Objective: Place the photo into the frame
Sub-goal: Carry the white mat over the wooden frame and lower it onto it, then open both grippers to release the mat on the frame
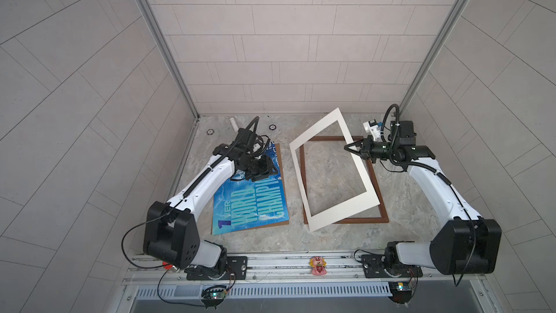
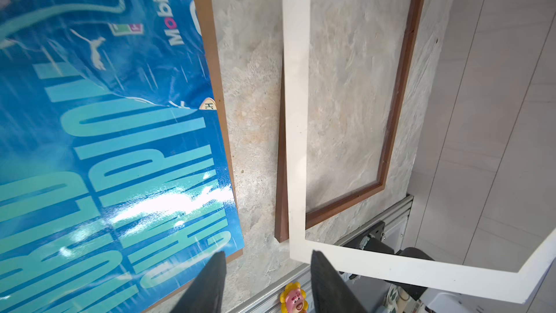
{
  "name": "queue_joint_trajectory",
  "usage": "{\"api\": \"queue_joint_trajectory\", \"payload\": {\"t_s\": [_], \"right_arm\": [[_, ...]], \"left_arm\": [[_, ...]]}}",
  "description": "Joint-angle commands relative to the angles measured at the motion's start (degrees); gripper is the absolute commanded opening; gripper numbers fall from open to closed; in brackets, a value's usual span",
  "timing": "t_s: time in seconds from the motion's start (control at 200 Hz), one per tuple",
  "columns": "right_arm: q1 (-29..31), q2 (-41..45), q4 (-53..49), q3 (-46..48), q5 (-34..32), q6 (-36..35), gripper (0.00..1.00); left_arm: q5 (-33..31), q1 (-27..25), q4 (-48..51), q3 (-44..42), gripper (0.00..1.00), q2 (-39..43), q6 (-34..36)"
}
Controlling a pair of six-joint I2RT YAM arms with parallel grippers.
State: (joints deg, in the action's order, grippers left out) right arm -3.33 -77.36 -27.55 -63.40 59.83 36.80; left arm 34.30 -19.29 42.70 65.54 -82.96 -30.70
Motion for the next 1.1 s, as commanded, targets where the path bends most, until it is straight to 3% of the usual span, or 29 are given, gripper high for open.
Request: {"api": "queue_joint_trajectory", "payload": {"t_s": [0.0, 0.275, 0.405, 0.5, 0.665, 0.866, 1.096], "right_arm": [[-2.2, -2.4, 0.4, 1.1, 0.9, -3.3, 0.0], [-4.3, -4.9, -1.5, 4.5, -11.0, -8.7, 0.0], [-4.7, -8.5, -1.7, 6.4, -15.9, -12.4, 0.0], [-5.0, -12.3, -4.1, 5.1, -16.8, -15.7, 0.0], [-5.6, -15.2, -3.0, 5.3, -18.1, -16.9, 0.0], [-6.2, -14.9, -1.5, 6.1, -24.4, -16.1, 0.0], [-6.2, -15.5, 0.5, 6.5, -28.7, -15.5, 0.0]], "left_arm": [[1.1, -2.6, -6.5, -2.2, 0.54, -0.5, -2.0], [1.1, -10.0, -16.4, -11.7, 0.65, -2.2, -7.7], [4.3, -13.2, -26.1, -17.4, 0.66, -3.6, -13.2], [4.4, -15.3, -30.4, -18.3, 0.66, -5.4, -13.5], [1.6, -15.3, -34.3, -18.8, 0.66, -9.1, -14.5], [-2.1, -15.3, -34.4, -19.0, 0.67, -10.5, -14.2], [1.3, -15.6, -38.0, -18.0, 0.67, -15.2, -14.7]]}}
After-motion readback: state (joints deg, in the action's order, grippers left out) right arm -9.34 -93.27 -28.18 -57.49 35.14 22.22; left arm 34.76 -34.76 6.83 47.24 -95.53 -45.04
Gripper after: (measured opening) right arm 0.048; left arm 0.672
